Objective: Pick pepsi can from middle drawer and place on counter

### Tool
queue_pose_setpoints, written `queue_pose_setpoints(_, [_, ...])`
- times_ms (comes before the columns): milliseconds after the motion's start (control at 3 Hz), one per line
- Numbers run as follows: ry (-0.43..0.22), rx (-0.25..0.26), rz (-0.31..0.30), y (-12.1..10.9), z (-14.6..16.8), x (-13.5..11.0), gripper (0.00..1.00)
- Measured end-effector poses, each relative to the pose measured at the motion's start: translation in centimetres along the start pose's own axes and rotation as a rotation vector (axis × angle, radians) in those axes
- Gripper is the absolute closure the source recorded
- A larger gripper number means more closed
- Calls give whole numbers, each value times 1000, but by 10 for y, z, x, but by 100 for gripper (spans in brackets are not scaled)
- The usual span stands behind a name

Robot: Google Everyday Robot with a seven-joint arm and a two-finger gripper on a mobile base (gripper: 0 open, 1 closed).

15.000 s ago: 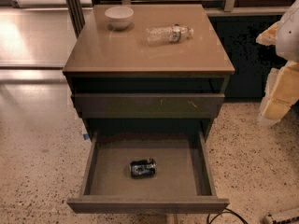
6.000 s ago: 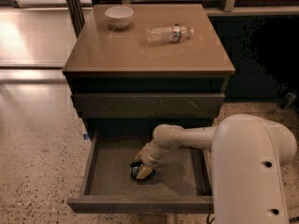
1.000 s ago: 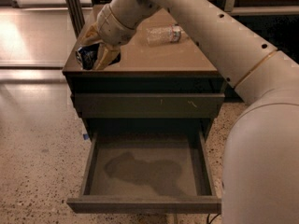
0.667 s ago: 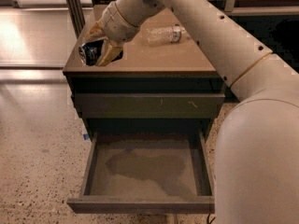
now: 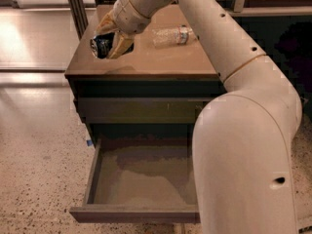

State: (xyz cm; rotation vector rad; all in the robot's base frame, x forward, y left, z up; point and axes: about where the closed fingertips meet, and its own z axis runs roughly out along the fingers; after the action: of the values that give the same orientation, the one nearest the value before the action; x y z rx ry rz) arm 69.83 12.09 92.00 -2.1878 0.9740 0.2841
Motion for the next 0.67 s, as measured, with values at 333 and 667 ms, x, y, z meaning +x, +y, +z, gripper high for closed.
queue_pose_setpoints(333, [6, -2, 14, -5, 3, 22, 100])
queue_pose_setpoints(667, [-9, 9, 49, -2, 5, 41, 100])
